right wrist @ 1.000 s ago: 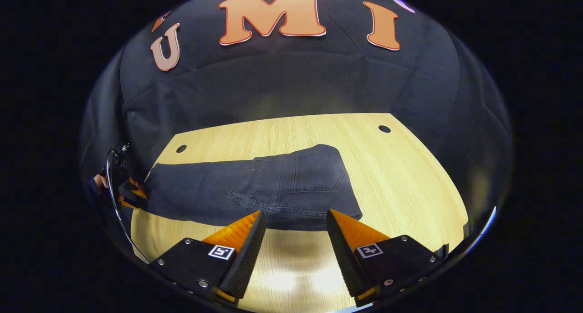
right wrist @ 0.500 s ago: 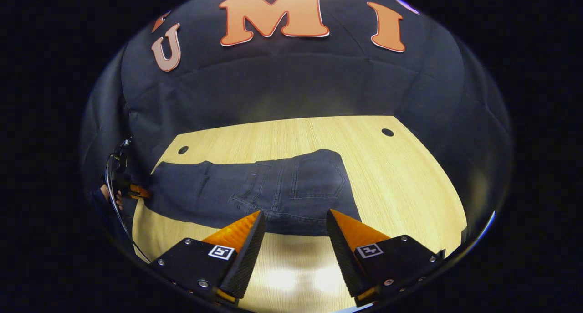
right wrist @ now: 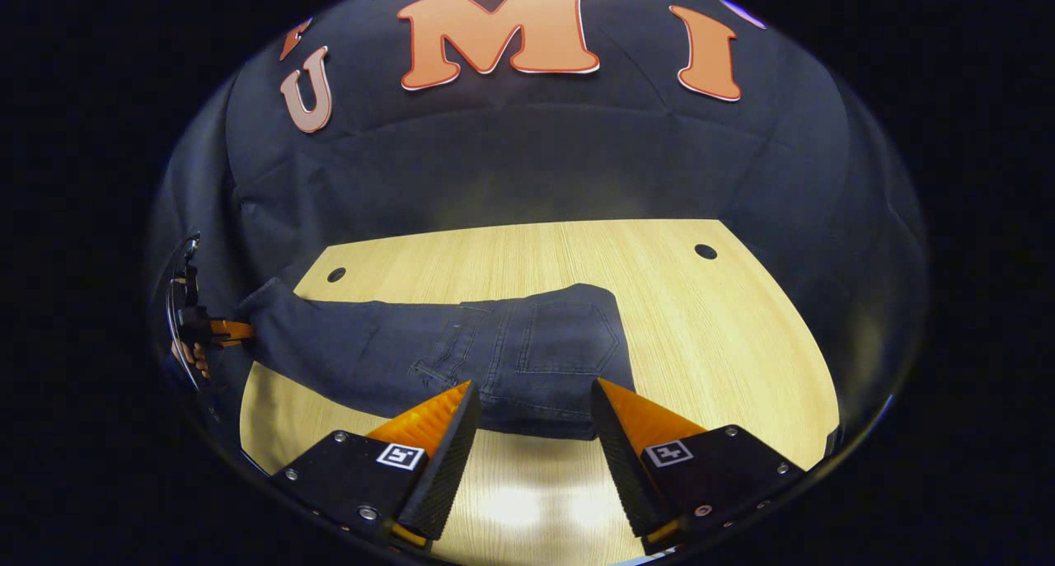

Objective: Grasp the waist and the cuffs of the jeans and fold them to make the two legs overlap; first hold the waist and fold one-third of the jeans toward the cuffs, then hold the cuffs and fold the remaining one-third in the same direction to finish folding.

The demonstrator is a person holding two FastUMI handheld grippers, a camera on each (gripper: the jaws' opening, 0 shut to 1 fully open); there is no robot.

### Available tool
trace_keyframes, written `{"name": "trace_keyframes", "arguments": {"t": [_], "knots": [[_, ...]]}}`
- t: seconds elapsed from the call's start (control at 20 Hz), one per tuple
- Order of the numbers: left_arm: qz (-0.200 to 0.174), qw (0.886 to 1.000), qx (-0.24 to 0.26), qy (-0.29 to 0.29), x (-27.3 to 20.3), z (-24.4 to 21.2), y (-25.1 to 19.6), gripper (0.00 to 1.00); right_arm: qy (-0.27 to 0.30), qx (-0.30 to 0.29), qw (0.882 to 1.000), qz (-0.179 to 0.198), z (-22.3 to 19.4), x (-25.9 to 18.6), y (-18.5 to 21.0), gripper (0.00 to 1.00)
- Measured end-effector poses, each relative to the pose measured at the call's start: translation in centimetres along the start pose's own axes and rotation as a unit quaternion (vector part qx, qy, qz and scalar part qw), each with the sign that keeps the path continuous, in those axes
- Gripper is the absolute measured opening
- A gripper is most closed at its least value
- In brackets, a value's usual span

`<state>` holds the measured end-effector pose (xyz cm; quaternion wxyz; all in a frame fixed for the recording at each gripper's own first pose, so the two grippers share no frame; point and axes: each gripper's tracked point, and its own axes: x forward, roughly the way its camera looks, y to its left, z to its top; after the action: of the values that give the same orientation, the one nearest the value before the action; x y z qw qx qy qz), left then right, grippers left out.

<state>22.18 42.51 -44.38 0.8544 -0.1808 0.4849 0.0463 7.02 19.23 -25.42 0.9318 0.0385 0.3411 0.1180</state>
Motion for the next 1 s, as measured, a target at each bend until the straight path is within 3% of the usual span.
{"name": "trace_keyframes", "arguments": {"t": [0.3,0.35,0.65,0.8,1.0], "knots": [[0.009,1.000,-0.002,0.013,0.0,-0.1,-1.4,0.07,0.004,-0.010,1.000,0.005,0.1,-0.1,-0.5,0.82],[0.005,1.000,-0.020,0.015,-0.3,-0.1,-1.9,0.07,0.003,-0.011,1.000,0.001,0.1,-0.3,-0.8,0.82],[-0.054,0.998,-0.002,-0.034,-4.1,2.5,-4.8,0.08,0.002,0.006,1.000,-0.007,0.2,-0.1,-1.1,0.82],[-0.059,0.997,0.032,-0.041,-5.2,2.8,-4.9,0.07,0.003,0.009,1.000,0.001,0.4,0.0,-0.6,0.82],[-0.112,0.992,0.030,-0.057,-5.9,3.3,-7.5,0.08,0.009,0.001,1.000,0.004,0.1,0.0,-0.6,0.82]]}}
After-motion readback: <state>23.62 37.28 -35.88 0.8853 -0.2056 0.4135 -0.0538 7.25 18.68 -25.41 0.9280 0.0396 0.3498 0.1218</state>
